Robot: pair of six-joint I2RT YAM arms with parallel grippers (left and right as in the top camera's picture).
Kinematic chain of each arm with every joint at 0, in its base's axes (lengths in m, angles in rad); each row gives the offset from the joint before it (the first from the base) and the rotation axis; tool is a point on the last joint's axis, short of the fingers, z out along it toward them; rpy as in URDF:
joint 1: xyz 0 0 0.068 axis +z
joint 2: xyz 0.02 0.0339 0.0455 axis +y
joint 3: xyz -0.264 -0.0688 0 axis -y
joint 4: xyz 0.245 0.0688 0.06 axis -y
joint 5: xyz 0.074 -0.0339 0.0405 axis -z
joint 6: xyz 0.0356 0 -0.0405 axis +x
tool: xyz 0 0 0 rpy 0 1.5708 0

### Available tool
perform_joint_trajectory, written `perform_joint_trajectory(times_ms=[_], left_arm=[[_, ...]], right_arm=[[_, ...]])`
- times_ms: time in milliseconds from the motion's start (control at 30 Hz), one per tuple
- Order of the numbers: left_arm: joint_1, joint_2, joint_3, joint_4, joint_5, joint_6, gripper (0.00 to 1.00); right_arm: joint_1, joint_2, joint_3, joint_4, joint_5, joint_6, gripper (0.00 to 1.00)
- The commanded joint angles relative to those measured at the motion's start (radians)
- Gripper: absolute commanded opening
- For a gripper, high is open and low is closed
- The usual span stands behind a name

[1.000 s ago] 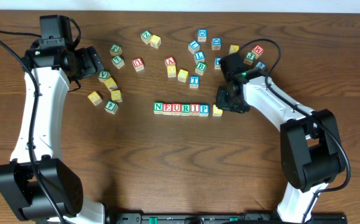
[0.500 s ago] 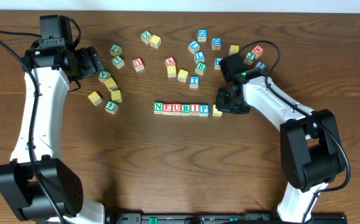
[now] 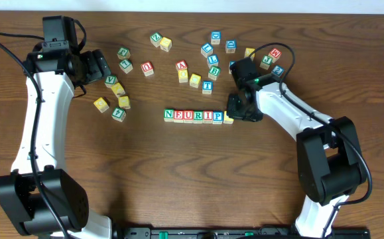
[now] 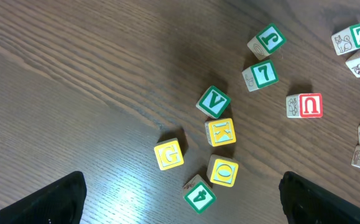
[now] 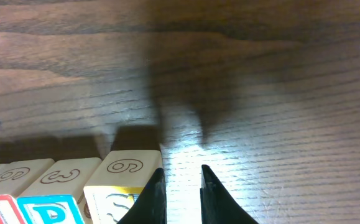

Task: Spell out NEURIPS

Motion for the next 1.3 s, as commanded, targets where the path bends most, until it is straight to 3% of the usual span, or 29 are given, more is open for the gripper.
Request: perform_joint_trajectory(times_ms=[0,800,1267], left_arm=[[0.002,0.013,0.009,-0.003,-0.008,-0.002,0.98],[0.002,0.013,0.009,-0.003,-0.008,-0.002,0.98],[0.002,0.013,0.009,-0.003,-0.008,-0.002,0.98]], right_arm=[[0.009,0.011,0.004,0.011,0.001,-0.026,0.14],[0.014,0.011,0.004,0.002,-0.016,-0.058,0.13],[-0.026,0.011,0.004,0.187,-0.001,-0.058,0.15]])
